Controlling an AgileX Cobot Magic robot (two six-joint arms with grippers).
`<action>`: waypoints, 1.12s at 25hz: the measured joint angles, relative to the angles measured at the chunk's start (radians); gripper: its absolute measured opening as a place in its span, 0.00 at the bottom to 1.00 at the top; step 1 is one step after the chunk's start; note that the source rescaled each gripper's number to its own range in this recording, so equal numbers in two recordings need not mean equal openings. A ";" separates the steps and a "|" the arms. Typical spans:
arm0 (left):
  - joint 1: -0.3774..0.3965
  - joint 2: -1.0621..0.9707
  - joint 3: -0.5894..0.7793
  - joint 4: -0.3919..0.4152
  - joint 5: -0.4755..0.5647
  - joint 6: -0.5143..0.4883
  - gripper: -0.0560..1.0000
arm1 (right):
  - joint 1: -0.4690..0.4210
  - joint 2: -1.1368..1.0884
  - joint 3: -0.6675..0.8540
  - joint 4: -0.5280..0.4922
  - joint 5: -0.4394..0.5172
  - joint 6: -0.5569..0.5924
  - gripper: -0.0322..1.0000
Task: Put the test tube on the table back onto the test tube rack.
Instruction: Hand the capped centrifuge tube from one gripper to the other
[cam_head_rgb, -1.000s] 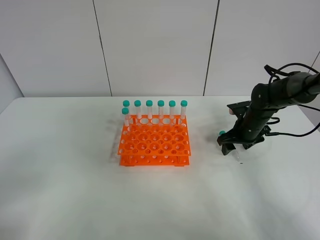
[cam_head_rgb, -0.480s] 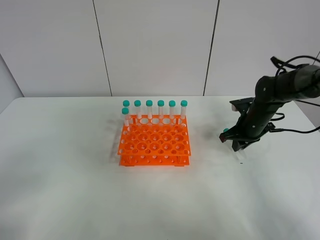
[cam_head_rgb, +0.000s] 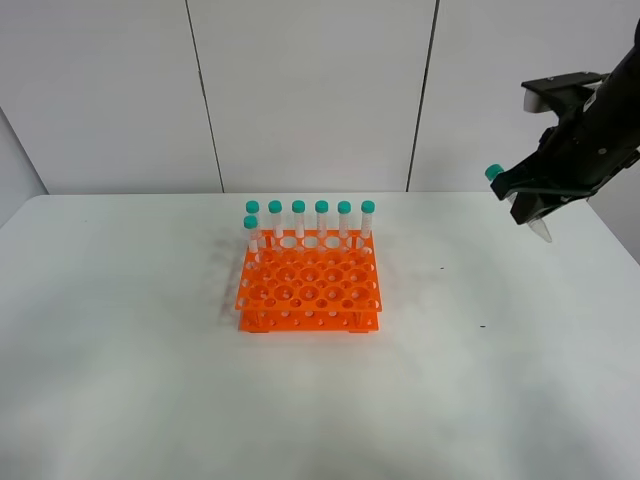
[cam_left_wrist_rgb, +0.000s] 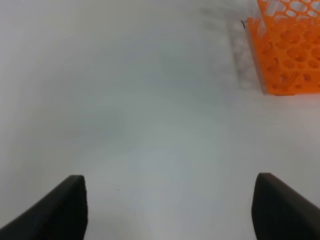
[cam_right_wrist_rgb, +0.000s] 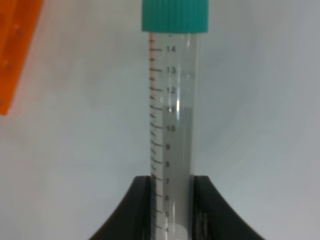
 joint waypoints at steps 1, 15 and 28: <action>0.000 0.000 0.000 0.000 0.000 0.001 1.00 | 0.006 -0.006 -0.017 0.000 0.030 -0.005 0.05; 0.000 0.000 0.000 0.000 0.000 0.001 1.00 | 0.204 -0.091 -0.008 0.309 0.052 -0.342 0.05; 0.000 0.072 -0.061 -0.032 -0.053 0.001 1.00 | 0.365 -0.199 0.292 0.561 -0.237 -0.632 0.05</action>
